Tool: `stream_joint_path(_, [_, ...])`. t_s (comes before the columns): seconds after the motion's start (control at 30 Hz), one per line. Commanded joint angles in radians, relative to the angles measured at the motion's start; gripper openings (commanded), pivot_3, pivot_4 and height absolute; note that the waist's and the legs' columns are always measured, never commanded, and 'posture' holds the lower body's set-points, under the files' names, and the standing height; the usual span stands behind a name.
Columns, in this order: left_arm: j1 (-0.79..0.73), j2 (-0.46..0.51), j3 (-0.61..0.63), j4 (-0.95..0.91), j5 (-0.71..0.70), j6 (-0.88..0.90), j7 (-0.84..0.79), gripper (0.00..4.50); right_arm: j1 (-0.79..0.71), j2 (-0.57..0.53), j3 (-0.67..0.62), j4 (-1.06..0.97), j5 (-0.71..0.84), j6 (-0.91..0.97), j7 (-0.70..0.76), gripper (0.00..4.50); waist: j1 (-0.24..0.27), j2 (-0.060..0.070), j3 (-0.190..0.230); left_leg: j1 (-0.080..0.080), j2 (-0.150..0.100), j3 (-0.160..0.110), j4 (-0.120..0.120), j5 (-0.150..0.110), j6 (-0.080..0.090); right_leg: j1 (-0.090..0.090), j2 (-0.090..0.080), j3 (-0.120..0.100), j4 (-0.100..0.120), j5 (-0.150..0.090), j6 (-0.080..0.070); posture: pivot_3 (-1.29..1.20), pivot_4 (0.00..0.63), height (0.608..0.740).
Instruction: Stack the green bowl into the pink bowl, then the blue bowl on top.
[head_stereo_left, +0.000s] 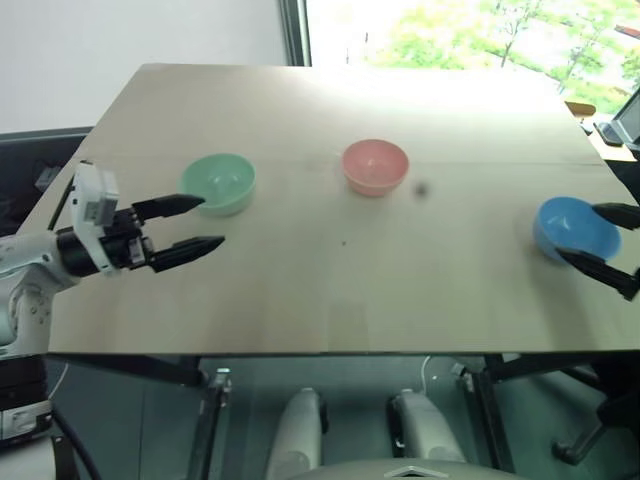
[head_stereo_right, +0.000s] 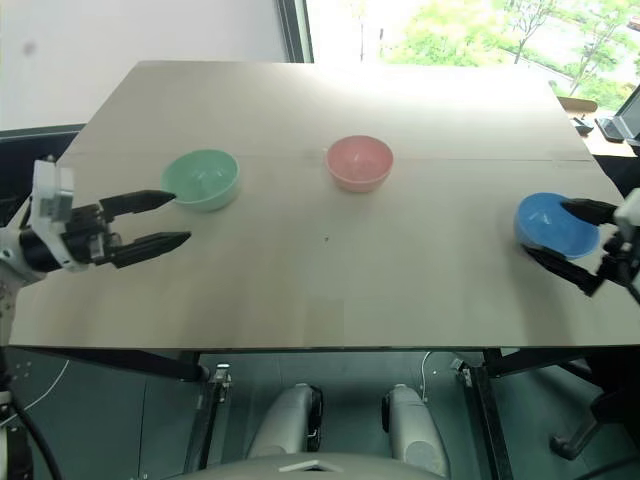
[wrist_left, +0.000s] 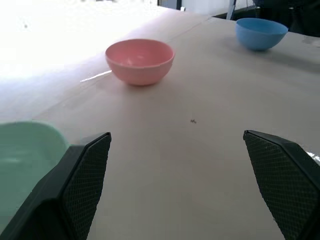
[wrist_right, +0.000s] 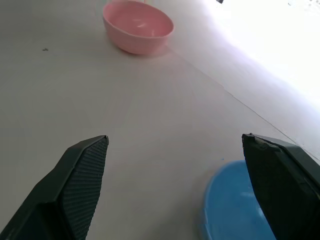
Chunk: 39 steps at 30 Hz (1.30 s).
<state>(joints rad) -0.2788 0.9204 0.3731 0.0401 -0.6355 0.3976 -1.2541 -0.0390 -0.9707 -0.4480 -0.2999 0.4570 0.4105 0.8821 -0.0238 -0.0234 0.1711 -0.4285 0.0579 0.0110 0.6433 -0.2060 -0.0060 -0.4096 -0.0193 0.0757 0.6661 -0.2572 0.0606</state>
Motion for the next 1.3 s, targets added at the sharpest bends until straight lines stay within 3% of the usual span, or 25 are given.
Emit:
stream_joint_path(0.03, [-0.027, -0.049, -0.049, -0.122, -0.016, 0.026, 0.075, 4.48, -0.236, 0.065, 0.233, -0.055, -0.078, 0.08, -0.124, 4.5, -0.004, 0.0, 0.0, -0.001, 0.0, 0.0, 0.001, 0.0, 0.0, -0.001, 0.0, 0.0, 0.001, 0.0, 0.0, 0.0, 0.15, 0.74])
stream_joint_path(0.17, [-0.017, -0.098, -0.101, -0.187, 0.03, 0.019, 0.148, 4.48, -0.558, 0.238, 0.472, 0.084, -0.085, 0.224, -0.107, 4.5, -0.023, -0.001, 0.001, -0.001, 0.0, 0.002, 0.004, 0.0, 0.0, -0.003, 0.001, 0.004, 0.006, 0.0, 0.0, 0.0, 0.15, 0.74])
stream_joint_path(0.3, [0.003, -0.13, -0.126, -0.245, 0.081, -0.007, 0.229, 4.48, -0.727, 0.355, 0.686, 0.264, -0.241, 0.138, -0.08, 4.5, -0.011, -0.001, 0.001, -0.004, 0.0, -0.001, 0.004, 0.0, 0.0, -0.005, 0.001, 0.001, 0.008, 0.0, -0.001, 0.0, 0.15, 0.74])
stream_joint_path(0.37, [0.029, -0.153, -0.109, -0.29, 0.062, 0.01, 0.272, 4.48, -0.842, 0.441, 0.788, 0.451, -0.339, 0.014, -0.057, 4.5, -0.012, -0.001, 0.001, -0.004, 0.0, 0.0, 0.004, 0.0, 0.0, -0.005, 0.001, 0.001, 0.007, 0.0, -0.001, 0.0, 0.15, 0.74])
stream_joint_path(0.7, [0.177, -0.188, -0.043, -0.449, 0.016, 0.048, 0.38, 4.48, -1.15, 0.697, 0.879, 1.164, -0.556, -0.427, -0.043, 4.5, -0.018, -0.001, 0.002, -0.003, 0.0, -0.001, 0.004, 0.0, 0.0, -0.005, 0.0, 0.0, 0.009, 0.0, -0.001, 0.0, 0.15, 0.74])
stream_joint_path(0.87, [0.217, -0.187, -0.009, -0.488, -0.003, 0.059, 0.409, 4.5, -1.235, 0.732, 0.866, 1.368, -0.625, -0.547, -0.056, 2.38, -0.017, -0.001, 0.002, -0.003, 0.0, -0.001, 0.004, 0.0, 0.0, -0.005, 0.0, 0.0, 0.01, 0.0, -0.001, 0.0, 0.15, 0.74])
stream_joint_path(1.07, [0.239, -0.187, -0.005, -0.505, -0.009, 0.057, 0.425, 4.5, -1.283, 0.742, 0.849, 1.467, -0.669, -0.597, -0.071, 0.06, -0.021, 0.0, 0.002, -0.002, 0.0, -0.001, 0.003, 0.0, 0.0, -0.005, 0.0, 0.0, 0.01, 0.0, -0.001, 0.0, 0.15, 0.74])
stream_joint_path(1.3, [0.221, -0.183, -0.02, -0.496, -0.015, 0.057, 0.43, 4.5, -1.29, 0.729, 0.826, 1.472, -0.694, -0.632, -0.072, 0.06, -0.021, 0.0, 0.003, -0.003, 0.0, -0.001, 0.003, 0.0, 0.0, -0.005, 0.0, 0.0, 0.01, 0.0, -0.001, 0.0, 0.15, 0.74])
